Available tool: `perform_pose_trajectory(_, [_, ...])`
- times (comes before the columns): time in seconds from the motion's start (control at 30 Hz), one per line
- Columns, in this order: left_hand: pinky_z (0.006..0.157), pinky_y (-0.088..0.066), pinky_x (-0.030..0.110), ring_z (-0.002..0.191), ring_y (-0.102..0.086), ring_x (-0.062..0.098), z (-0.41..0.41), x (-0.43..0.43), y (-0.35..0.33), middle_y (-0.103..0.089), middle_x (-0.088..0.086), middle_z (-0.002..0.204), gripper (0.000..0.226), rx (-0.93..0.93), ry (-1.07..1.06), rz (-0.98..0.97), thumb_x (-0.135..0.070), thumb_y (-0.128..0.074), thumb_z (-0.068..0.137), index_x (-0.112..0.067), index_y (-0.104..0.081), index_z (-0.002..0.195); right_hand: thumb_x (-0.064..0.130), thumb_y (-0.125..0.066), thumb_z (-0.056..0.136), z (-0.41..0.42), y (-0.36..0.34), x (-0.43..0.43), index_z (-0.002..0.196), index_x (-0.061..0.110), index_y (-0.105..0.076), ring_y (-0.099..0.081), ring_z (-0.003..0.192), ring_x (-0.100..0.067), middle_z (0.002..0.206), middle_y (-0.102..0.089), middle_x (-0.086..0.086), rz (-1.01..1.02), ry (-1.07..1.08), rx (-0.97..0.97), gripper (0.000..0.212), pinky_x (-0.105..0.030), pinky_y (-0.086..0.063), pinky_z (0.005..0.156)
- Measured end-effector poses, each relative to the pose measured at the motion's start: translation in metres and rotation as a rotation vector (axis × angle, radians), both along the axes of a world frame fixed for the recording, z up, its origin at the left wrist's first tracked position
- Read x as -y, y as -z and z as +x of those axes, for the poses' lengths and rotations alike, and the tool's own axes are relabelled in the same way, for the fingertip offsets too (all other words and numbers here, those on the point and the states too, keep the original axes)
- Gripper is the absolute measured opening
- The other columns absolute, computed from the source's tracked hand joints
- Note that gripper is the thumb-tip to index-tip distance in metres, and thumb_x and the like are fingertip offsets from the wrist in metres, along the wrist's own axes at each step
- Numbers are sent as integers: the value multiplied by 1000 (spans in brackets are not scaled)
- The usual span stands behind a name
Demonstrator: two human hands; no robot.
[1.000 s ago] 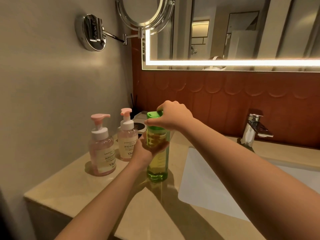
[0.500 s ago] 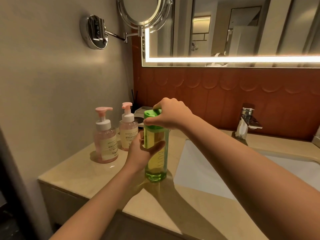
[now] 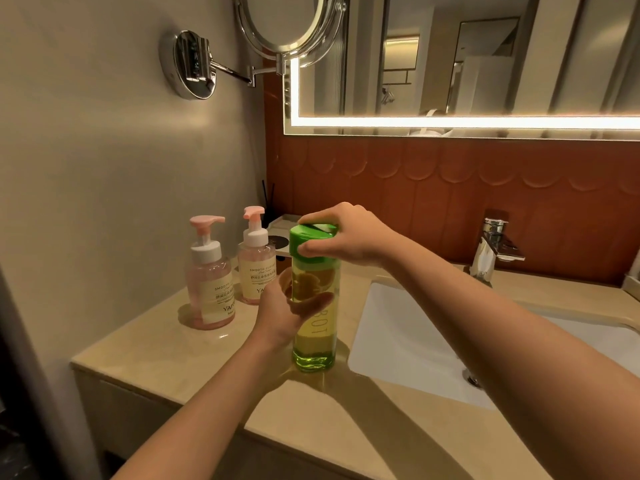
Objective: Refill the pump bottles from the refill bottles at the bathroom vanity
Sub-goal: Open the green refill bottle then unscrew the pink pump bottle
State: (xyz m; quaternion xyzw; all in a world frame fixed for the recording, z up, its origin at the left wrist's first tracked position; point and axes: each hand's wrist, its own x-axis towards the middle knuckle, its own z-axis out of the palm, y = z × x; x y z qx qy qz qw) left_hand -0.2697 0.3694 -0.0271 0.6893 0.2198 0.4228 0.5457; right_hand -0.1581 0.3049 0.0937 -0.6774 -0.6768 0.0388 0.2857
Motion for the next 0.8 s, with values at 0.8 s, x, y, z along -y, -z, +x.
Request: perform_pose_trajectory(0.8, [86, -45, 26, 112, -54, 13, 0, 1, -1, -59, -12, 111, 81, 9, 26, -29, -52, -83, 45, -32, -46, 115, 65, -50, 81, -34, -37, -11, 104, 17, -53, -54, 81, -18, 89, -55, -1, -328, 262, 444, 54, -22, -38, 49])
